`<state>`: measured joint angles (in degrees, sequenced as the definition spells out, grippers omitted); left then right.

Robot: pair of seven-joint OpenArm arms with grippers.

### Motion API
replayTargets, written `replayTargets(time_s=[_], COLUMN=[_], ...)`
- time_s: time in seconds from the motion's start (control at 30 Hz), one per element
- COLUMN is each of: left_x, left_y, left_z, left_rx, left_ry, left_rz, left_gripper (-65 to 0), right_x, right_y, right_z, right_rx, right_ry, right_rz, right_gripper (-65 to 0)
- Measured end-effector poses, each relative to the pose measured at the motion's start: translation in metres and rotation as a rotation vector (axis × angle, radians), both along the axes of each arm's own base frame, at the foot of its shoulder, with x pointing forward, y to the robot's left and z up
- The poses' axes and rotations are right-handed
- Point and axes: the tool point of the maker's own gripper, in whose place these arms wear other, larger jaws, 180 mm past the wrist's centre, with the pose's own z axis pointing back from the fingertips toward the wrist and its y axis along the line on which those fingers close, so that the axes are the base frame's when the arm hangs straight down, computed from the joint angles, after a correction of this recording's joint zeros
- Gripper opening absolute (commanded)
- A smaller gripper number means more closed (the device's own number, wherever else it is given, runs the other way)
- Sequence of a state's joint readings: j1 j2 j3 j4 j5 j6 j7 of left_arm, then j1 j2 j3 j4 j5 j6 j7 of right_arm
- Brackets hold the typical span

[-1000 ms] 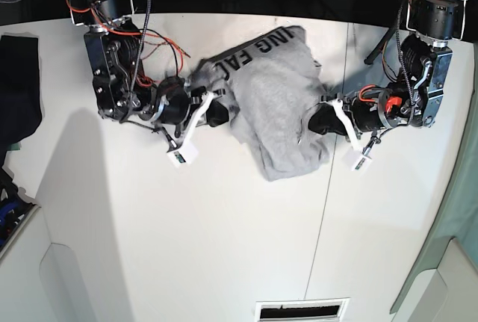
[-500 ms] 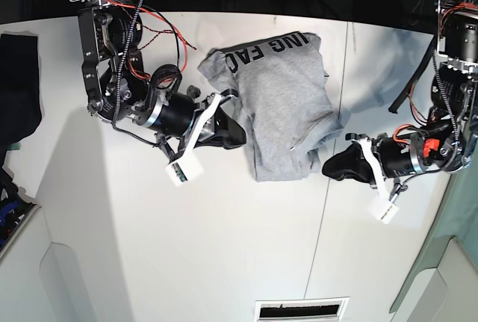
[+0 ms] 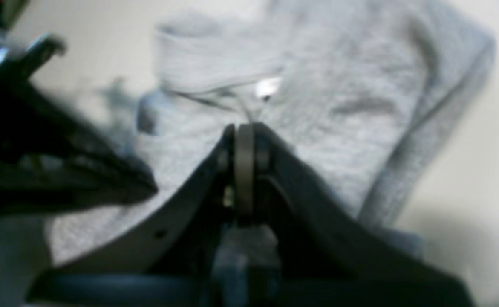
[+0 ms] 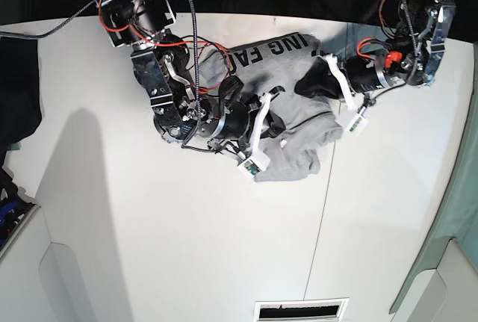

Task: Layout the t-shirt on the table in an organized manner, then fold the t-shirt properly
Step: 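Press and tuck the folded t-shirt with both grippers into a compact stack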

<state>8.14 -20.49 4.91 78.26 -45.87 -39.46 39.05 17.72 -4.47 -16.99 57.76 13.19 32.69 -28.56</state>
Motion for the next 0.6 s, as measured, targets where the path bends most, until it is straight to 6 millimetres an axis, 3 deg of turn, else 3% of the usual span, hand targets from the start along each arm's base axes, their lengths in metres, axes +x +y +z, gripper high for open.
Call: replayTargets(time_s=[0.13,0.3,0.5,0.6], left_x=[-0.004,0.008,0.022,0.027], left_y=[-0.011,-0.006,-0.013,-0.002], left_z=[-0.018,-0.007,0.053,0.069], left_rx=[-0.055,-0.018,-0.086,-0.072], left_ry=[0.038,0.031,-0.043,-0.091], left_rz=[0.052,0.018,-0.036,-0.039], left_gripper=[-64.0,-64.1,-64.1,-64.1], right_x=[0.002,0.005,-0.009,-0.022], right_y=[-0.001,0.001,0.008,0.009], right_z=[-0.012,0.002,0.052,0.073], right_rx=[0.012,0.027,0.063,0.084], right_ry=[0.04,0.032,-0.042,-0.089], right_rz=[-0.012,-0.025,0.02,0.015], right_gripper=[-65.0,-65.0,-65.0,-65.0])
